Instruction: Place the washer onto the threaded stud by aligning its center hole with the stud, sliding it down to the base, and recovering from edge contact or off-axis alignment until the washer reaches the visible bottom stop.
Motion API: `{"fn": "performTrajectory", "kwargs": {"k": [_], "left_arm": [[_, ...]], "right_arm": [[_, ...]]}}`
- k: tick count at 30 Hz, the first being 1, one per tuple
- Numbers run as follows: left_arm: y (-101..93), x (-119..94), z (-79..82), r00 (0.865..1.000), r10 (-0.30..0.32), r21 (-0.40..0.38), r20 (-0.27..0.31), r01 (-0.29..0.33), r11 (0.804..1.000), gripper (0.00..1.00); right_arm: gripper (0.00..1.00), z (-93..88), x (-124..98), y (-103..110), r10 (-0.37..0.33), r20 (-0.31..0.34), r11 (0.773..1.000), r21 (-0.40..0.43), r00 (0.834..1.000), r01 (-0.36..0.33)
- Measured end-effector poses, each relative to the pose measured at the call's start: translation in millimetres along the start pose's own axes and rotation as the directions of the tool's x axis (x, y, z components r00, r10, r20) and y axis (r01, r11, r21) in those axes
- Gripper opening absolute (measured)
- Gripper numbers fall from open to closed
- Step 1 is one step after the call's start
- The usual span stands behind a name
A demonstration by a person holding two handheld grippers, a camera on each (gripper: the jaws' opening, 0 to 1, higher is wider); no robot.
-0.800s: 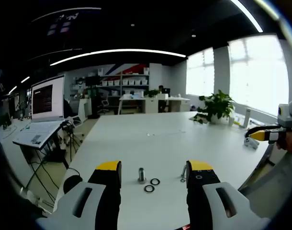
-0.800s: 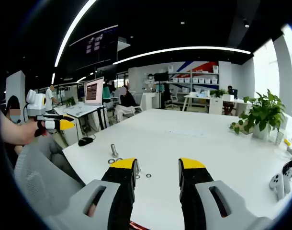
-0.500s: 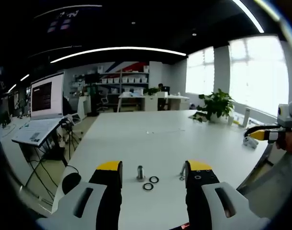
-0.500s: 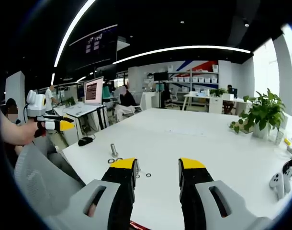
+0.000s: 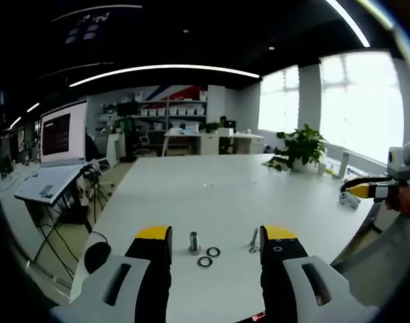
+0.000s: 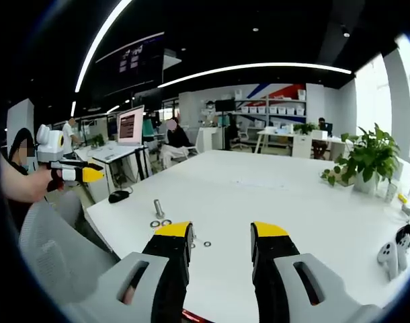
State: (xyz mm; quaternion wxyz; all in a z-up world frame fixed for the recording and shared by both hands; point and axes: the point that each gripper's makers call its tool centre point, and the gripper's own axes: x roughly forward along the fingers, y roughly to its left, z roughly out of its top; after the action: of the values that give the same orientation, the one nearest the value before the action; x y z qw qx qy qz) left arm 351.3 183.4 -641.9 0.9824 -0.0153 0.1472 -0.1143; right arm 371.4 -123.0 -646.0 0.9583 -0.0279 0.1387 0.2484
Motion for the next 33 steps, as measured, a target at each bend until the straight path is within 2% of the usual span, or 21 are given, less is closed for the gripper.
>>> {"fn": "performTrajectory", "kwargs": {"k": [10, 22, 27, 33], "left_arm": [[-0.1, 3, 0.3, 1.0, -0.011, 0.011, -0.002, 0.011, 1.0, 0.52], [1.8, 2, 5.3, 1.0, -0.016, -0.002, 0.027, 0.016, 1.0, 0.52], [-0.7, 3, 4.2, 1.0, -0.024, 0.003, 0.021, 0.024, 1.0, 0.52], [-2.0, 5, 7.4, 0.999, -0.03, 0.007, 0.026, 0.03, 1.0, 0.52]], "right_arm": [[0.37, 1.7, 0, 0, 0.0, 0.007, 1.0, 0.0, 1.0, 0.0], [0.37, -1.3, 4, 5, 0.023, -0.019, 0.999, -0.039, 1.0, -0.024], [0.37, -1.9, 5, 5, 0.025, -0.025, 0.999, -0.038, 0.999, -0.025], [0.37, 9.2, 5, 8, 0.038, 0.01, 0.999, -0.028, 0.999, -0.038]]}}
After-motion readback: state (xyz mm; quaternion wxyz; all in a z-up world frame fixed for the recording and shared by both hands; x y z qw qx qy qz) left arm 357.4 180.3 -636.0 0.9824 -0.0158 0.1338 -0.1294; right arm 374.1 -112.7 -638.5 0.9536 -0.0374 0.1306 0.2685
